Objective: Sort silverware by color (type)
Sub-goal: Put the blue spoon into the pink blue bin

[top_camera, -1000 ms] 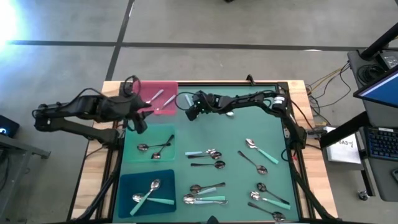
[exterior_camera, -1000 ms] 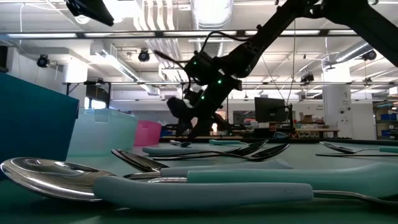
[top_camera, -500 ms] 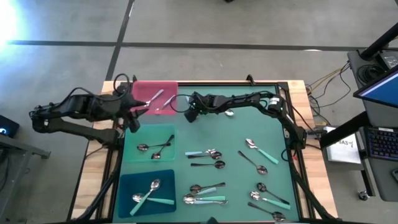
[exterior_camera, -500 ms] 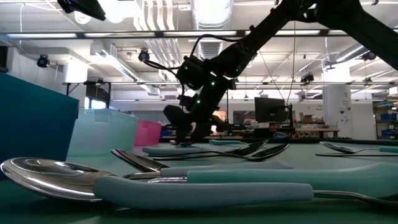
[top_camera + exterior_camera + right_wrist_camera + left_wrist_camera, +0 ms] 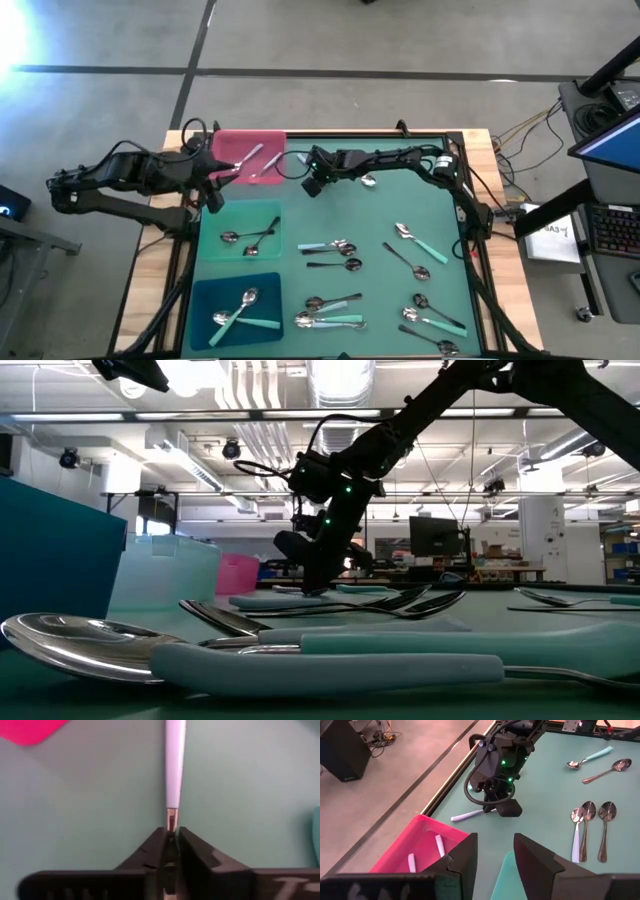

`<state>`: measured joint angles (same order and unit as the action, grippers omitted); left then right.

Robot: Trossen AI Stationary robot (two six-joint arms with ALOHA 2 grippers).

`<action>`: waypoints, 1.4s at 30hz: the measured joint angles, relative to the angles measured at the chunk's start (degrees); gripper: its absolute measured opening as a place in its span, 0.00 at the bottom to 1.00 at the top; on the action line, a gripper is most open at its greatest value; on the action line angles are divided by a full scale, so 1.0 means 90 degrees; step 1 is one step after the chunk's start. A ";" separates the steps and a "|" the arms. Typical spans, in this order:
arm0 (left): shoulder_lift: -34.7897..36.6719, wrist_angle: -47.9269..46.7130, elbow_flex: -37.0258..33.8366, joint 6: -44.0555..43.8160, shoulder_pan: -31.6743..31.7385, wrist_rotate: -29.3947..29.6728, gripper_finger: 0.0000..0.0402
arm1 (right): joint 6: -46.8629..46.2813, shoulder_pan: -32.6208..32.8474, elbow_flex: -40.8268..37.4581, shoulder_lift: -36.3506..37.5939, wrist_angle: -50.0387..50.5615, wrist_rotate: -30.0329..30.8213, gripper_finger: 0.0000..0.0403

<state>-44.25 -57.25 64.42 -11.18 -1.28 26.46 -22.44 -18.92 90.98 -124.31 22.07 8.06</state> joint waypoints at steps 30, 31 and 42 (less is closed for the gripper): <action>0.0233 0.4033 -0.3270 -0.0305 -0.0002 -0.0657 0.28 | 0.1595 -0.0012 -0.0042 0.1380 0.1227 -0.1114 0.02; 0.0233 0.4427 -0.3503 -0.0286 -0.0002 -0.0715 0.28 | 0.1633 -0.0016 -0.0041 0.1459 0.1205 -0.1088 0.02; 0.0178 0.8591 -0.5363 -0.0143 0.0000 -0.0329 0.28 | 0.2346 0.0136 -0.0032 0.2135 -0.0143 -0.0828 0.02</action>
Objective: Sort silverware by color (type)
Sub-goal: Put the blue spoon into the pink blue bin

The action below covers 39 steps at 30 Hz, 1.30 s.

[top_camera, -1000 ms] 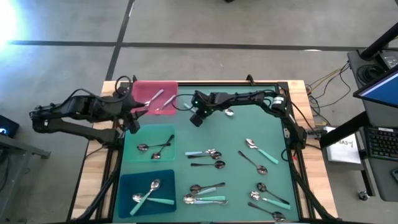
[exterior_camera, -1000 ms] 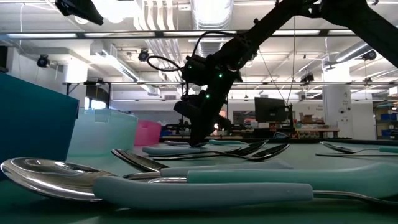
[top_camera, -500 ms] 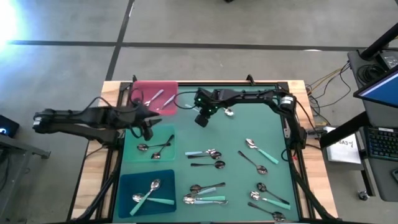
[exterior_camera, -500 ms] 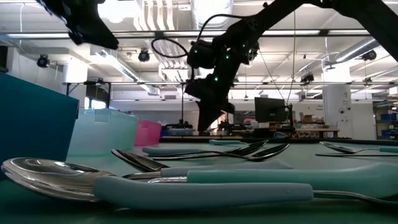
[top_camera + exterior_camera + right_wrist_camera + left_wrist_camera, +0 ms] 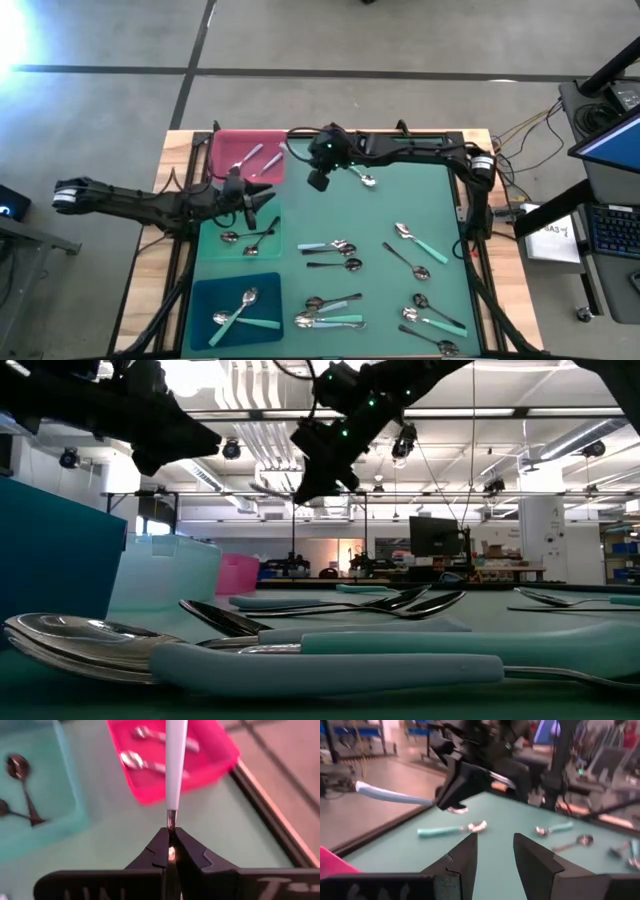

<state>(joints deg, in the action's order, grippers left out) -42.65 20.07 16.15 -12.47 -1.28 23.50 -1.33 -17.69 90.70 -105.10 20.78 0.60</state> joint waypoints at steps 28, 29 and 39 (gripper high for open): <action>-0.0168 0.1320 -0.0127 0.0169 -0.0002 0.0977 0.28 | 0.2471 0.1038 0.0001 0.0046 -0.1450 0.0000 0.02; -0.0168 0.1320 -0.0127 0.0168 -0.0002 0.0979 0.28 | 0.2486 0.1037 0.0002 0.0046 -0.1470 0.0002 0.02; -0.0168 0.1365 -0.0127 0.0501 -0.0002 0.0482 0.11 | 0.2748 0.1080 0.0002 0.0046 -0.1540 -0.0003 0.02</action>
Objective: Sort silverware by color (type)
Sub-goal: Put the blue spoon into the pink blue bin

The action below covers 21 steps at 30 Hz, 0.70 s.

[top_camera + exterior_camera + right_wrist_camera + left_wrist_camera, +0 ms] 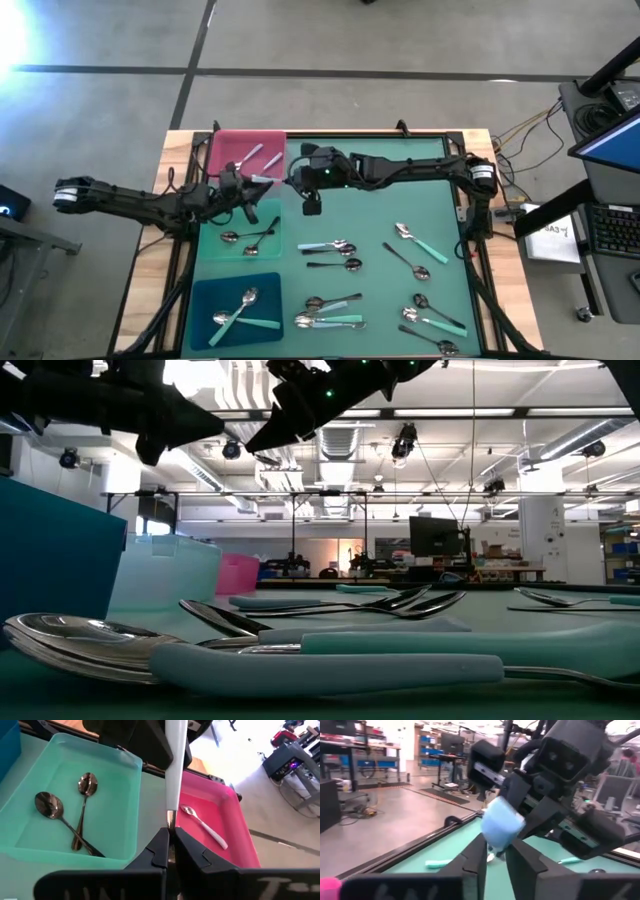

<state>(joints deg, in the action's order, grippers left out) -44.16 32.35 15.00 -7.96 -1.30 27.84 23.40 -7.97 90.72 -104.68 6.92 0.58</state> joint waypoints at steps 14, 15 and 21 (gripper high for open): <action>0.0000 0.0301 -0.0002 0.0002 0.0007 0.0023 0.19 | 0.0216 0.0070 0.0010 0.0000 0.0027 -0.0016 0.02; 0.0000 0.0318 -0.0002 0.0022 0.0007 0.0023 0.20 | 0.0219 0.0070 0.0010 0.0000 0.0013 -0.0016 0.02; -0.0002 0.0338 -0.0002 0.0160 0.0007 -0.0008 0.13 | 0.0229 0.0068 0.0010 0.0000 0.0007 0.0002 0.02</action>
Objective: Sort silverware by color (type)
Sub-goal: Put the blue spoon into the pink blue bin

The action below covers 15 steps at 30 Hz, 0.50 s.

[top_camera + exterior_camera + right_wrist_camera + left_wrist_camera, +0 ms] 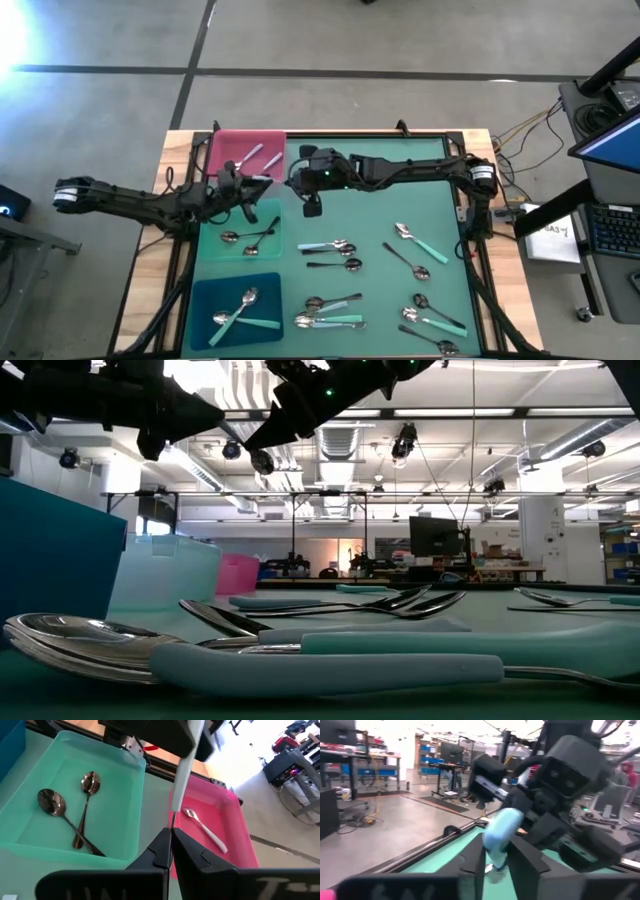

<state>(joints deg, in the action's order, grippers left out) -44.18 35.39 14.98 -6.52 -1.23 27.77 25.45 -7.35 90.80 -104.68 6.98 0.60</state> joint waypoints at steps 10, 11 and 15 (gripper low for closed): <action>-0.0002 -0.0050 0.0091 0.0160 -0.0002 -0.0053 0.05 | -0.0052 -0.0002 0.0000 0.0000 -0.0024 0.0062 0.02; -0.0002 -0.0058 0.0114 0.0230 0.0016 -0.0048 0.05 | -0.0092 -0.0002 0.0000 0.0000 -0.0035 0.0128 0.02; 0.0000 -0.0074 0.0170 0.0479 0.0210 0.0042 0.05 | -0.0156 -0.0023 -0.0003 0.0040 0.0174 0.0251 0.03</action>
<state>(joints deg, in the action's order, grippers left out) -44.18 34.72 16.52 -2.21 0.66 28.15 24.05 -7.56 90.77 -104.33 8.54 2.86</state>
